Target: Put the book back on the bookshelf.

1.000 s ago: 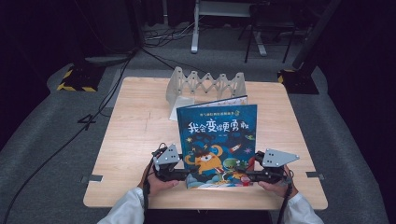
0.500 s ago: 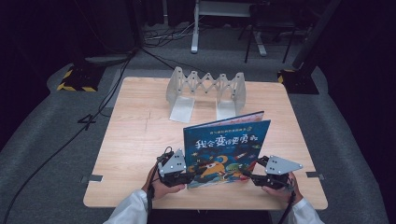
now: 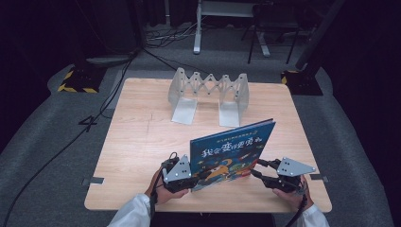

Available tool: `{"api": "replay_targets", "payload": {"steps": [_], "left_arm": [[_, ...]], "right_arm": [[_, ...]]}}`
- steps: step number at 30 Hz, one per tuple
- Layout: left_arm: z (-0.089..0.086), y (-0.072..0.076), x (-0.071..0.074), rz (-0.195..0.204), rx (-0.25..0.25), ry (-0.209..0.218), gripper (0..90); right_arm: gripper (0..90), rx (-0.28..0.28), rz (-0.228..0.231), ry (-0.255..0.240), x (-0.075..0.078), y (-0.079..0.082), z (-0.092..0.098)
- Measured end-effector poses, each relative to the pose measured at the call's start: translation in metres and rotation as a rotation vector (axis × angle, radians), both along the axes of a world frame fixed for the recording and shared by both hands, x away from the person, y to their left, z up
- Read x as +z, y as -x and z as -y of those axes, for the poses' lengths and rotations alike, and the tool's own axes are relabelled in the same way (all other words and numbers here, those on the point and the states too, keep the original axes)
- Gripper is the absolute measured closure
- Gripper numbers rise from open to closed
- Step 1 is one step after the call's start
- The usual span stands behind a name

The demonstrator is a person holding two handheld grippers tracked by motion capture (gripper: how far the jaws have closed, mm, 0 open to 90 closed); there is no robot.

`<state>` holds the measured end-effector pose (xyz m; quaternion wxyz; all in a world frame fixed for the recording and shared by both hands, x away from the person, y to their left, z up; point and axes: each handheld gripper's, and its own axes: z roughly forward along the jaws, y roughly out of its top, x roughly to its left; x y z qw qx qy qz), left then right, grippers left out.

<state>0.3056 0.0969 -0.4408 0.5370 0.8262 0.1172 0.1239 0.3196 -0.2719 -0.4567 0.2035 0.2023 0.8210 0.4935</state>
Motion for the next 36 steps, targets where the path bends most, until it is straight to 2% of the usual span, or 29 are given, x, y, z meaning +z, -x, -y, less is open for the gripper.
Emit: {"api": "replay_targets", "payload": {"steps": [1, 5, 8, 10, 11, 13, 15, 16, 22, 23, 30, 31, 32, 35, 36], "left_arm": [[0.000, 0.001, 0.000, -0.002, 0.001, 0.001, 78.4], [0.001, -0.001, -0.001, -0.001, -0.012, 0.014, 80.6], [0.002, -0.002, -0.002, -0.010, -0.018, 0.027, 81.1], [0.003, -0.004, -0.003, -0.010, -0.015, 0.036, 81.7], [0.003, -0.004, -0.003, -0.006, -0.009, 0.035, 81.8], [0.003, -0.007, -0.003, -0.002, -0.001, 0.040, 81.6], [0.000, -0.012, -0.006, -0.028, -0.003, 0.070, 81.6], [0.000, -0.013, -0.006, -0.030, -0.005, 0.073, 81.7], [-0.002, -0.016, -0.006, -0.026, -0.008, 0.106, 81.2], [-0.004, -0.016, -0.004, -0.014, -0.001, 0.126, 80.4], [-0.003, -0.016, 0.004, 0.012, 0.016, 0.168, 78.3], [-0.006, -0.016, 0.008, 0.016, 0.021, 0.190, 78.3], [-0.006, -0.016, 0.008, 0.016, 0.021, 0.190, 77.9], [-0.010, -0.015, 0.020, 0.033, 0.041, 0.228, 76.5], [-0.010, -0.015, 0.021, 0.037, 0.038, 0.224, 76.5]], "right_arm": [[53.5, -0.023, 0.008, -0.003, 0.001, 0.000, 0.001], [53.9, -0.051, 0.008, -0.063, 0.008, -0.004, 0.008], [52.6, -0.062, 0.019, -0.082, 0.015, -0.009, 0.008], [49.8, -0.033, -0.004, -0.113, 0.021, -0.017, 0.006], [51.2, -0.017, -0.016, -0.118, 0.022, -0.020, 0.004], [56.2, 0.004, -0.028, -0.113, 0.022, -0.025, -0.002], [57.9, -0.008, -0.015, -0.102, 0.020, -0.026, -0.004], [59.4, -0.003, -0.025, -0.109, 0.020, -0.027, -0.003], [61.6, 0.009, -0.037, -0.116, 0.020, -0.031, -0.001], [62.6, 0.013, -0.035, -0.117, 0.019, -0.031, -0.001], [63.0, -0.001, -0.033, -0.119, 0.018, -0.030, -0.002], [63.2, -0.002, -0.033, -0.119, 0.018, -0.030, -0.002], [63.2, -0.002, -0.033, -0.119, 0.018, -0.030, -0.002], [64.9, 0.000, -0.028, -0.123, 0.017, -0.030, 0.000], [65.0, 0.001, -0.027, -0.124, 0.017, -0.030, 0.000]]}}
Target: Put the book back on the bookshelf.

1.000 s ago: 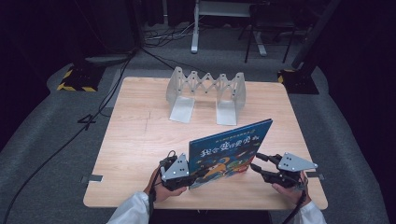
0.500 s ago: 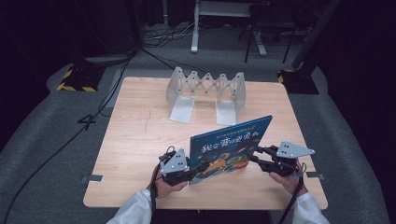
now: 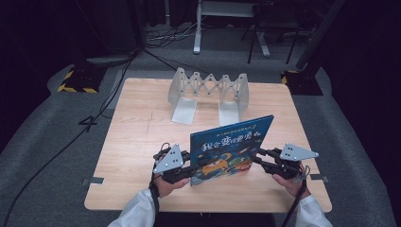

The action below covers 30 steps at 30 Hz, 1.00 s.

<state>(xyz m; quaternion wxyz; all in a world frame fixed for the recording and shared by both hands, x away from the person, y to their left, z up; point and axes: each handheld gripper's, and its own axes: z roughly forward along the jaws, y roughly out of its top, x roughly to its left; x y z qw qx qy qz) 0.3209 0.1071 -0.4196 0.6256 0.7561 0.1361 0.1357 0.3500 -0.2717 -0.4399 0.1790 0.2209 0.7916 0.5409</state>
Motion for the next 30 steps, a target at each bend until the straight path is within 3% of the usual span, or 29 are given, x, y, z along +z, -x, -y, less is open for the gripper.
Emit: {"api": "replay_targets", "payload": {"steps": [8, 11, 16, 27, 28, 29, 30], "left_arm": [[0.004, -0.002, -0.001, -0.021, -0.020, 0.000, 78.3], [0.006, -0.003, -0.006, -0.034, -0.033, 0.024, 78.9], [0.013, 0.001, -0.006, 0.001, -0.017, -0.033, 77.5], [0.017, -0.005, -0.006, -0.010, -0.021, -0.009, 78.1], [0.017, -0.006, -0.006, -0.014, -0.025, -0.011, 78.1], [0.018, -0.007, -0.006, -0.022, -0.039, -0.008, 80.3], [0.019, -0.006, -0.006, -0.018, -0.028, -0.008, 80.6]], "right_arm": [[65.3, 0.007, -0.004, -0.009, -0.001, 0.001, 0.002], [65.4, 0.004, -0.003, -0.014, -0.002, 0.002, 0.002], [65.4, 0.004, 0.003, -0.015, -0.003, 0.004, 0.003], [66.6, -0.014, 0.005, 0.003, -0.005, 0.004, 0.003], [65.9, -0.016, 0.005, 0.002, -0.005, 0.005, 0.003], [56.6, -0.032, 0.006, 0.019, -0.007, 0.005, 0.002], [54.2, -0.043, 0.003, 0.029, -0.008, 0.004, 0.003]]}}
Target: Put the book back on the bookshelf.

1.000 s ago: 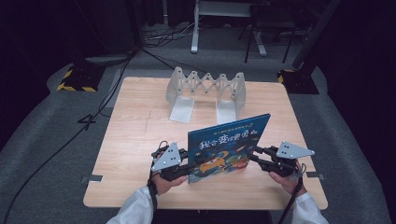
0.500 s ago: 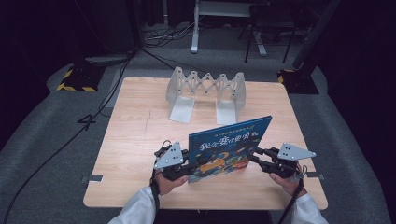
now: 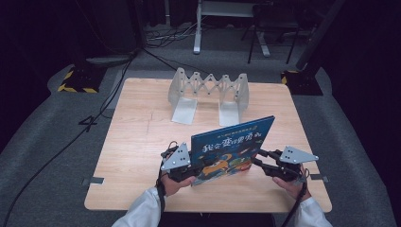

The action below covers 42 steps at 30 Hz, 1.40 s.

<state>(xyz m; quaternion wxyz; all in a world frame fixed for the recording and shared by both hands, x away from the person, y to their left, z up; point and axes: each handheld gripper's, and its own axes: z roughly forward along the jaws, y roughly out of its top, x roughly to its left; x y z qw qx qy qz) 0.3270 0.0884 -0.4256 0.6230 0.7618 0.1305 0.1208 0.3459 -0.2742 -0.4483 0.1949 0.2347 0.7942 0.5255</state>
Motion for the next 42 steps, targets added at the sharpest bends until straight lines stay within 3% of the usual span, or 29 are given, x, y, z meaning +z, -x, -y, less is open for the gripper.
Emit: {"api": "replay_targets", "payload": {"steps": [5, 12, 16, 18, 20, 21, 25, 28, 31, 34, 37, 42], "left_arm": [[0.002, -0.005, -0.001, 0.000, 0.025, -0.001, 80.0], [0.004, -0.007, -0.001, 0.013, 0.053, -0.010, 78.3], [0.006, -0.006, 0.002, 0.008, 0.031, -0.020, 80.0], [0.008, -0.006, 0.004, 0.026, 0.042, -0.033, 82.0], [0.011, -0.005, 0.008, 0.069, 0.076, -0.075, 82.8], [0.011, -0.007, 0.009, 0.045, 0.090, -0.061, 82.9], [0.009, -0.013, 0.013, 0.038, 0.110, -0.061, 82.9], [0.010, -0.014, 0.018, 0.055, 0.151, -0.078, 82.9], [0.008, -0.015, 0.019, 0.061, 0.168, -0.078, 83.0], [0.003, -0.015, 0.023, 0.085, 0.187, -0.104, 83.0], [-0.004, -0.013, 0.029, 0.125, 0.230, -0.147, 83.0], [-0.025, -0.015, 0.035, 0.136, 0.291, -0.176, 83.0]], "right_arm": [[45.5, -0.066, -0.044, 0.017, -0.009, -0.002, 0.011], [48.0, -0.121, -0.111, 0.027, -0.026, -0.007, 0.030], [47.1, -0.147, -0.140, 0.047, -0.034, -0.011, 0.036], [46.9, -0.164, -0.149, 0.050, -0.037, -0.013, 0.040], [46.0, -0.179, -0.171, 0.046, -0.039, -0.016, 0.043], [45.2, -0.182, -0.187, 0.029, -0.041, -0.017, 0.045], [43.8, -0.192, -0.207, 0.036, -0.044, -0.019, 0.045], [42.8, -0.188, -0.209, 0.046, -0.045, -0.019, 0.044], [42.4, -0.184, -0.211, 0.053, -0.045, -0.019, 0.043], [42.2, -0.176, -0.217, 0.055, -0.046, -0.020, 0.043], [42.0, -0.171, -0.220, 0.057, -0.046, -0.019, 0.042], [40.7, -0.157, -0.231, 0.078, -0.047, -0.020, 0.040]]}}
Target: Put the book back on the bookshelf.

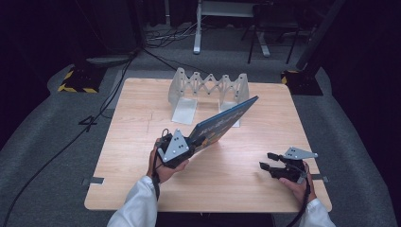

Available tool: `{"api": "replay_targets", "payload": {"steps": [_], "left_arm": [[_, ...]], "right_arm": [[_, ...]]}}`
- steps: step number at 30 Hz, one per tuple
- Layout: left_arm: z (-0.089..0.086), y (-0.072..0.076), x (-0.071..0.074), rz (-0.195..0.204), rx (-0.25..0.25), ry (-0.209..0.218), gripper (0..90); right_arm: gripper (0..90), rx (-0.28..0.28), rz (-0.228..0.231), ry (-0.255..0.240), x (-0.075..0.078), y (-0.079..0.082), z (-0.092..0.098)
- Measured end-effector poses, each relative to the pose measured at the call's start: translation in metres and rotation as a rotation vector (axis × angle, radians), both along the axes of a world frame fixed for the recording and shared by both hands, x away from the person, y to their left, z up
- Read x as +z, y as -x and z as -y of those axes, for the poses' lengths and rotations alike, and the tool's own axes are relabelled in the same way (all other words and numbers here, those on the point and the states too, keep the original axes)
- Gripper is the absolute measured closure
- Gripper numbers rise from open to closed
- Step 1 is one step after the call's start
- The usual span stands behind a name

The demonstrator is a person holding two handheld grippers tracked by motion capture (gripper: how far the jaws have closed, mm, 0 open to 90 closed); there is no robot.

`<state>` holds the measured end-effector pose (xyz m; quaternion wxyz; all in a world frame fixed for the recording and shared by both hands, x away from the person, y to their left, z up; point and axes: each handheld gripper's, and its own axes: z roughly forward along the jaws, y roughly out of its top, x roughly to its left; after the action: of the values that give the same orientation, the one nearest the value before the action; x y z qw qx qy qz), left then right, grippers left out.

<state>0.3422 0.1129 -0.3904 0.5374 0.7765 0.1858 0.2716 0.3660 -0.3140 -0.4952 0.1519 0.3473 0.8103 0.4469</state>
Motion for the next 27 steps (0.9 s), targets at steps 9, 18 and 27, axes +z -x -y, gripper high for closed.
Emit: {"api": "replay_targets", "payload": {"steps": [9, 18, 27], "left_arm": [[-0.031, -0.003, 0.004, 0.021, 0.102, -0.029, 83.0], [-0.042, -0.011, 0.005, 0.027, 0.159, -0.022, 83.0], [-0.050, -0.021, 0.011, 0.038, 0.187, -0.005, 83.0]], "right_arm": [[41.6, -0.035, 0.019, -0.008, 0.000, 0.000, 0.001], [41.9, -0.046, 0.017, -0.018, 0.000, 0.000, 0.003], [42.0, -0.036, 0.015, -0.006, 0.000, 0.000, 0.001]]}}
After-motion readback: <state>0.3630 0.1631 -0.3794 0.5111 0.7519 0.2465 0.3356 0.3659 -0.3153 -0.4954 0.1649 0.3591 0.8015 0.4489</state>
